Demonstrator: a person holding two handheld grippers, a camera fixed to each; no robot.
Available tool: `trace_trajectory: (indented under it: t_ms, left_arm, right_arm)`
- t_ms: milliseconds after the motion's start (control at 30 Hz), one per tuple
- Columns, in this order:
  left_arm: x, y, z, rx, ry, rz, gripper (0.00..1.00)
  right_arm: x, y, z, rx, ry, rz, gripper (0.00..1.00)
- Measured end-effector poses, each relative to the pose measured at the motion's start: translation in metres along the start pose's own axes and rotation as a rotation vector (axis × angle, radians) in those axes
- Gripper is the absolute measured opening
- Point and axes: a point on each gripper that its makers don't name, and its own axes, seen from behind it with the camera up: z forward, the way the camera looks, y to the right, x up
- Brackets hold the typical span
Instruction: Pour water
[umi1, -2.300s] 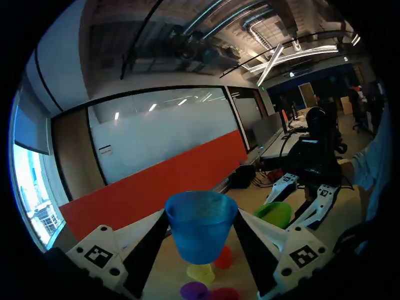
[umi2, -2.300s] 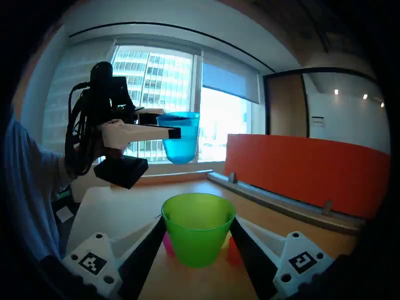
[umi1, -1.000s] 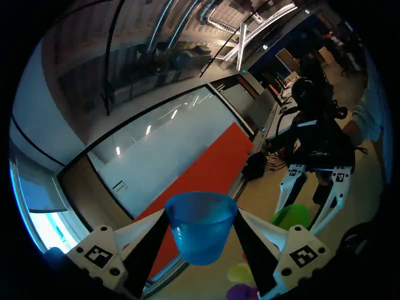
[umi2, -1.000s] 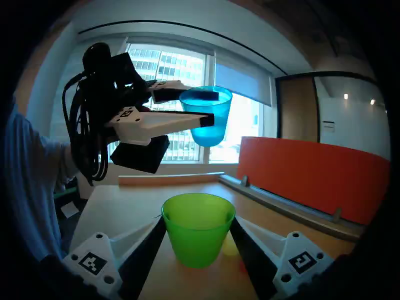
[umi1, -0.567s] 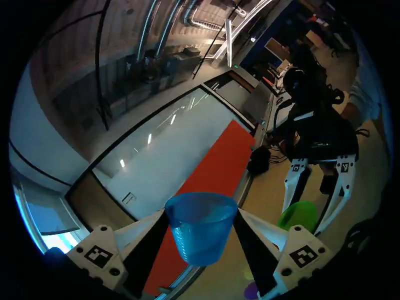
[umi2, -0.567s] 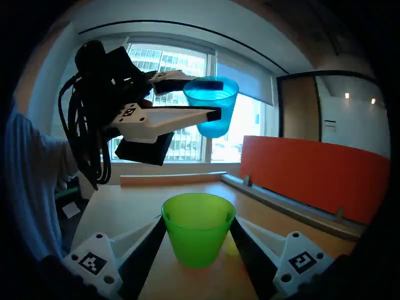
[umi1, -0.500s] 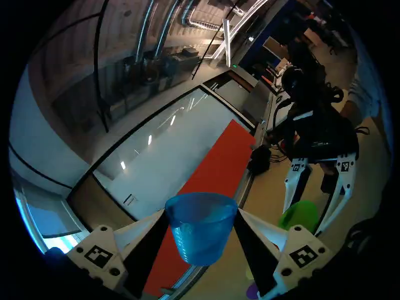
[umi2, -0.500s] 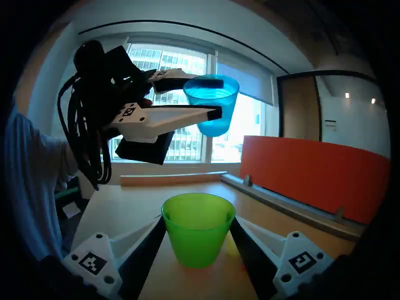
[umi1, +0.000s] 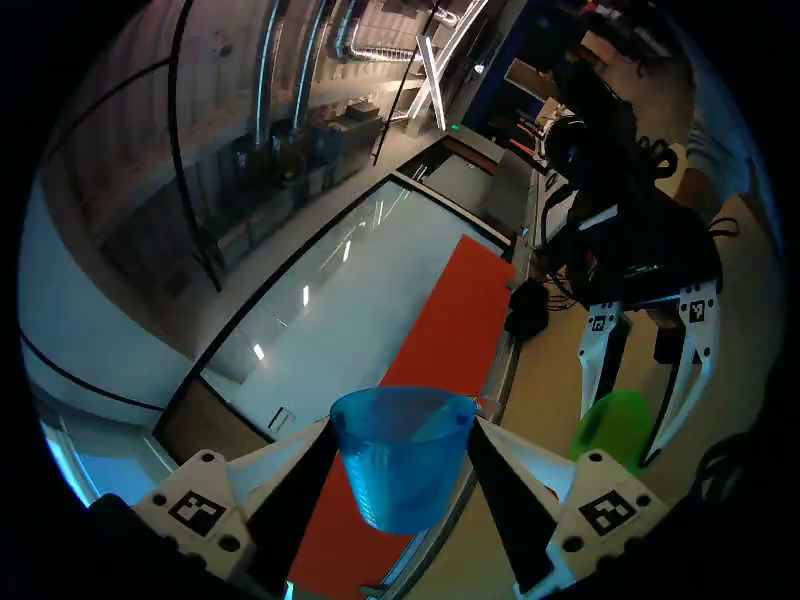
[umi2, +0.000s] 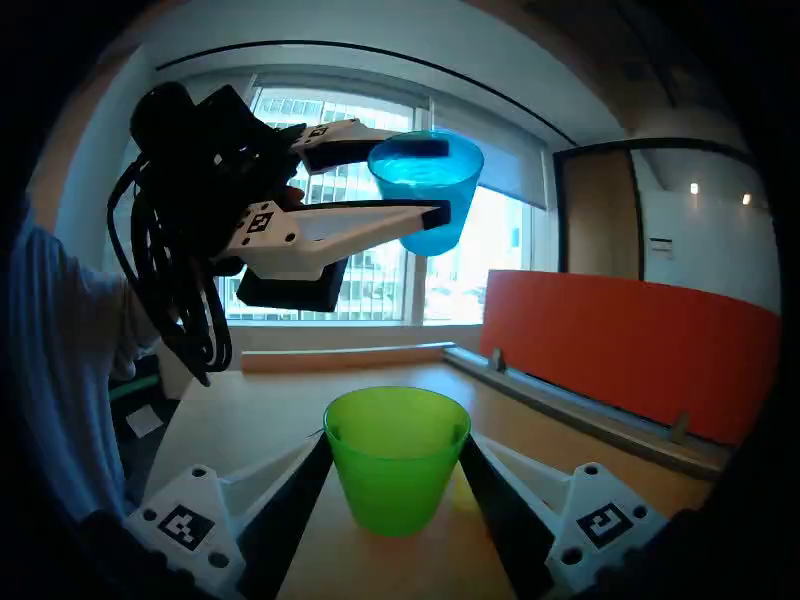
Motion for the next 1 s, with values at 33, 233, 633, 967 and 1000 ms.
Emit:
trace_trajectory:
  t_ms: [33,233,633,967,1000]
  left_arm:
    - [0.0003,-0.0003,0.0003,0.001,0.0,0.004,0.87]
    - [0.0018,-0.0009,0.0023,0.007,0.002,0.036,0.87]
    - [0.0035,-0.0003,0.0055,0.015,0.005,0.102,0.87]
    - [0.0081,-0.006,0.005,0.034,0.016,0.156,0.87]
    - [0.0086,-0.0062,0.0048,0.036,0.017,0.161,0.87]
  right_arm:
    - [0.0001,0.0004,-0.0002,-0.001,0.001,0.0,0.9]
    - [0.0014,0.0019,-0.0017,-0.003,0.003,0.0,0.9]
    - [0.0032,0.0033,-0.0048,-0.007,0.007,-0.005,0.89]
    - [0.004,0.0046,-0.0045,-0.013,0.01,-0.006,0.89]
    - [0.0042,0.0048,-0.0043,-0.014,0.01,-0.006,0.89]
